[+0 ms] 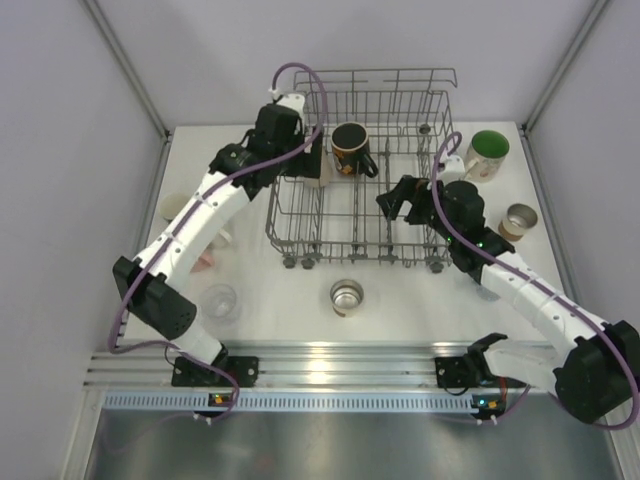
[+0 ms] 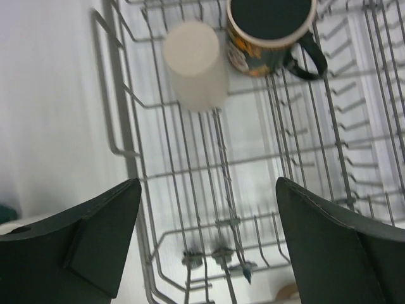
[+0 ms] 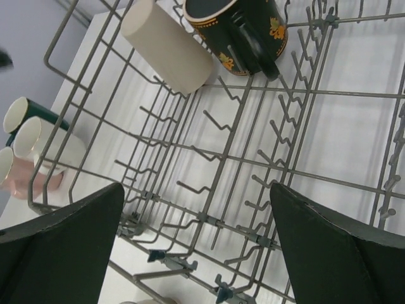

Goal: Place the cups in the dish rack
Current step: Grab a cup with the right arm

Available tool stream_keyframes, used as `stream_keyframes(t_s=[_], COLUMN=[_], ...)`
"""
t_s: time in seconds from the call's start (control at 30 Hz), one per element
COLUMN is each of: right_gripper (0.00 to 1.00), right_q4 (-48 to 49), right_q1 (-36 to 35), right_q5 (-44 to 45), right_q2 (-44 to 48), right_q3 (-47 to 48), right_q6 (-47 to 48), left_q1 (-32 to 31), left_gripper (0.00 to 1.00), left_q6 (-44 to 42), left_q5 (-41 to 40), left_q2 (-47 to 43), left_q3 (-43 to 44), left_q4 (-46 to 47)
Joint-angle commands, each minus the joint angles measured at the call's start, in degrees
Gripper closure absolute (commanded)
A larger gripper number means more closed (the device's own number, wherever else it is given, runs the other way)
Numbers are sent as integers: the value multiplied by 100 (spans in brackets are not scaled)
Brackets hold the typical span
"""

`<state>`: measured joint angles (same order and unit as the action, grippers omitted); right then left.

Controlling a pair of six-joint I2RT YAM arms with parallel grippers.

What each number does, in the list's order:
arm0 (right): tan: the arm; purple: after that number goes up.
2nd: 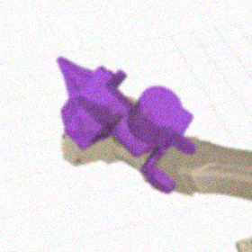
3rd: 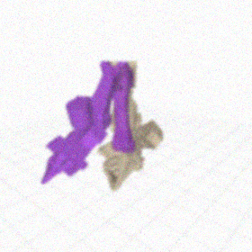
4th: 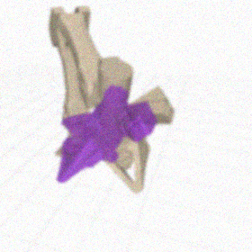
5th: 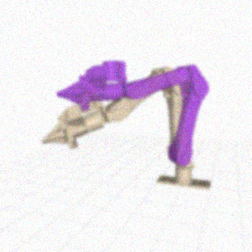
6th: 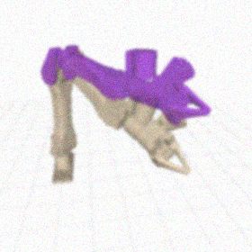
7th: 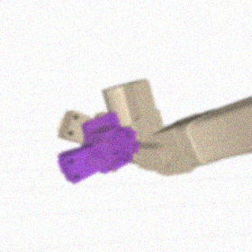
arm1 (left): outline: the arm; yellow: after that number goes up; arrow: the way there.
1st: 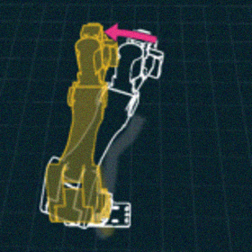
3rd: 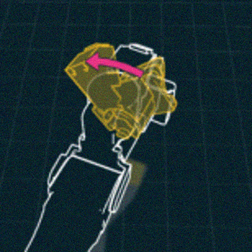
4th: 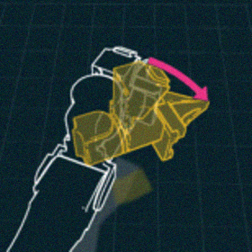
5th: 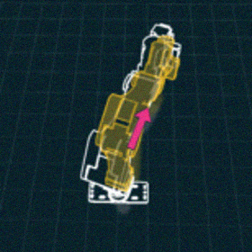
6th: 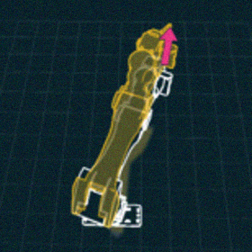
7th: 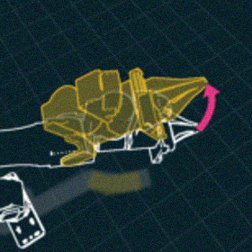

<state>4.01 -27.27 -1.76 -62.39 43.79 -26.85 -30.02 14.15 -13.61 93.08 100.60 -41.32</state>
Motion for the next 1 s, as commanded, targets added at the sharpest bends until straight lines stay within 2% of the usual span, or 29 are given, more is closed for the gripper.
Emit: stream_keyframes(t_s=[0.0, 0.07, 0.1, 0.2, 0.23, 0.3, 0.33, 0.4, 0.5, 0.6, 0.73, 0.77, 0.97], right_gripper=[1, 1, 1, 1, 1, 1, 1, 1, 1, 1, 1, 1, 1], right_q4=[-339, -540, -620, -1112, -1304, -1814, -2008, -2568, -3359, -4029, -5021, -5216, -4903], right_q1=[-103, -95, -95, -95, -86, -86, -51, -42, -33, 81, 835, 1429, 2559], right_q5=[535, 676, 790, 1597, 2122, 2669, 3211, 3619, 4750, 5167, 4660, 3971, 3051], right_q2=[-185, -238, -273, -352, -388, -510, -563, -669, -1002, -1327, -1697, -2028, -2514], right_q3=[603, 736, 884, 1323, 1464, 1902, 2053, 2448, 2870, 3397, 3908, 4161, 4339], right_q6=[-259, -399, -452, -514, -505, -514, -575, -856, -1208, -1454, -2015, -2087, -1921], left_q1=[-372, -452, -504, -513, -522, -522, -522, -522, -522, -522, -522, -522, -522], left_gripper=[7, 7, 7, 7, 7, 7, 7, 7, 7, 7, 6, 6, 6], left_q6=[228, 324, 360, 553, 675, 764, 808, 817, 826, 852, 931, 1018, 993], left_q5=[-134, -107, 163, 735, 902, 1017, 1070, 1184, 1123, 1027, 720, 719, 912], left_q2=[-464, -728, -843, -1457, -1616, -2055, -2179, -2495, -2898, -3329, -3787, -3971, -4157], left_q3=[-566, -900, -1023, -1761, -1989, -2576, -2745, -3114, -3370, -3581, -4055, -4257, -4382], left_q4=[115, 176, 220, 694, 835, 1239, 1362, 1556, 1548, 1574, 1749, 1889, 1908])
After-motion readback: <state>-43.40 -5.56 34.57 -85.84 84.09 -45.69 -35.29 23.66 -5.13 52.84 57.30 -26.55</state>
